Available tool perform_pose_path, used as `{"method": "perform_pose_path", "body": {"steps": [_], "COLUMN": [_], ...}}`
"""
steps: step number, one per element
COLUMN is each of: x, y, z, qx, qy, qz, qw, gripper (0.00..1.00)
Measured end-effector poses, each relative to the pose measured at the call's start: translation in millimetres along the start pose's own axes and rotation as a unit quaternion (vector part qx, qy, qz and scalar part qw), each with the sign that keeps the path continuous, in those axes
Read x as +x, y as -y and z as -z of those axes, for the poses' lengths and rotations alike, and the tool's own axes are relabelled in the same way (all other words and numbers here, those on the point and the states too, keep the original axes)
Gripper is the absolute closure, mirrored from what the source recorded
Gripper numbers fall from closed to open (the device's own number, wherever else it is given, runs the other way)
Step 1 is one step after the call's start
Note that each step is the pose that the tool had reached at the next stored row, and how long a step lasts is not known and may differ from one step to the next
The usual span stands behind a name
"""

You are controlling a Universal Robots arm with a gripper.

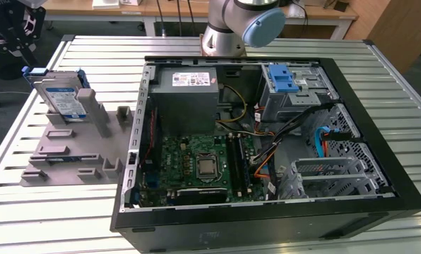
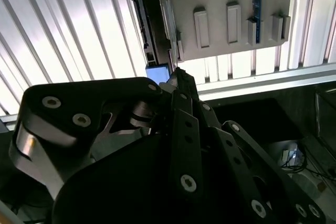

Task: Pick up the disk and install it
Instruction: 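Pick up the disk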

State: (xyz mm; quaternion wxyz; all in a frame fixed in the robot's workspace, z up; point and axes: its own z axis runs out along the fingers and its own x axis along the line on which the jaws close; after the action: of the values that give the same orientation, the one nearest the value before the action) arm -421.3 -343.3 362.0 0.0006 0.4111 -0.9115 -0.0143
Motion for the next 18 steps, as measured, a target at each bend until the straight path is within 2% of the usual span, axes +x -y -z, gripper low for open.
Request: {"method": "perform_pose_path", "body": {"steps": [2, 3, 12, 18], "x": [0.0, 0.0, 0.0, 0.0], "y": [0.0, 0.0, 0.0, 0.0], "z": [0.0, 0.0, 0.0, 0.0], "qx": [-0.0001, -0.0001, -0.0003, -0.0005], "qy": [-0.0001, -0.0002, -0.0007, -0.0012], "qz": [0.004, 0.006, 0.025, 0.043], "qw": [1.0000, 1.0000, 0.9997, 0.9991], "gripper": [0.89, 0.83, 0.83, 0.83]}}
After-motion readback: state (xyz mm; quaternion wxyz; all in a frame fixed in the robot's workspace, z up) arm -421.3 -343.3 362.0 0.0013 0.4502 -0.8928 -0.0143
